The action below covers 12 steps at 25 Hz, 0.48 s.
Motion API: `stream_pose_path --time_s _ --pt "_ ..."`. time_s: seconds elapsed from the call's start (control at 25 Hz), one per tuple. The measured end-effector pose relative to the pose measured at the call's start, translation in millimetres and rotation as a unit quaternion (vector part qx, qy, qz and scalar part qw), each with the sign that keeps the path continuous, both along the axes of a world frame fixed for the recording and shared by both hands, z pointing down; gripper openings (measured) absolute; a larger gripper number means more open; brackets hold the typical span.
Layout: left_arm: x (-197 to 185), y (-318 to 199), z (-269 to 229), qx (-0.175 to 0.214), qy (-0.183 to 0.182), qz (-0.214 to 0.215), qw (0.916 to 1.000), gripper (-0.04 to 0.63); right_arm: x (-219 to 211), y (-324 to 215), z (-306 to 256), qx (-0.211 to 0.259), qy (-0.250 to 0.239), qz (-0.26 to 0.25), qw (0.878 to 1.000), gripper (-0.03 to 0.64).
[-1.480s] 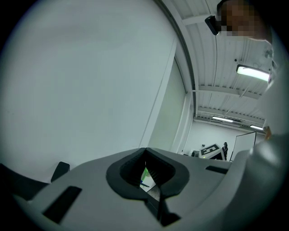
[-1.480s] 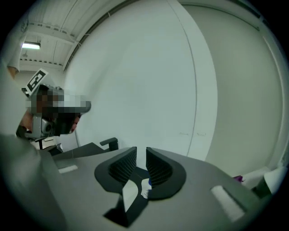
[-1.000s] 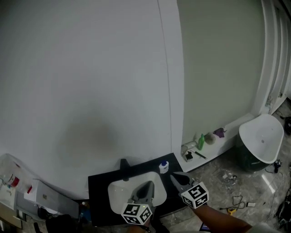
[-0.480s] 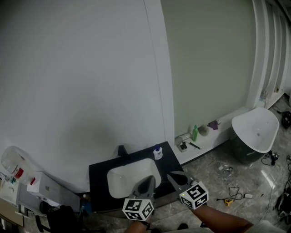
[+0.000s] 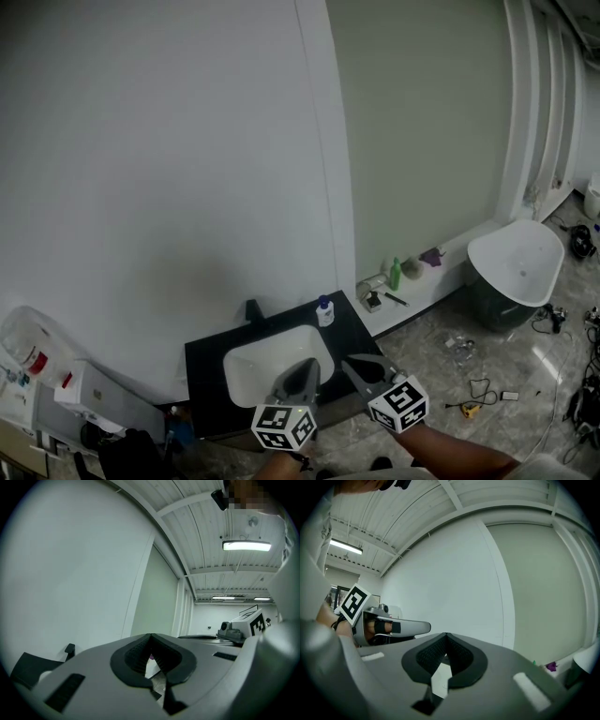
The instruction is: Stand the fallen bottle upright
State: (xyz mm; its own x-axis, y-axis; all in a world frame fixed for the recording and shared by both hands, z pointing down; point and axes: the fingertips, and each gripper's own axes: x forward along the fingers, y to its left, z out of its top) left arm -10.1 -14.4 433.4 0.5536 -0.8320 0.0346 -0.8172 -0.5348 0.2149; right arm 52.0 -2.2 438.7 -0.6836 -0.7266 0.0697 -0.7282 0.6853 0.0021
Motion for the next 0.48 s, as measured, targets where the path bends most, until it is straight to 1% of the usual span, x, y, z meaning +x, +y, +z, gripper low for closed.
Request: stream_pose_path --time_s 0.48 --pt "-11.3 0.7 -4.1 0.004 0.004 0.006 1.0 0.006 -10.0 1.0 -6.6 0.003 -0.003 0.007 1.0 0.002"
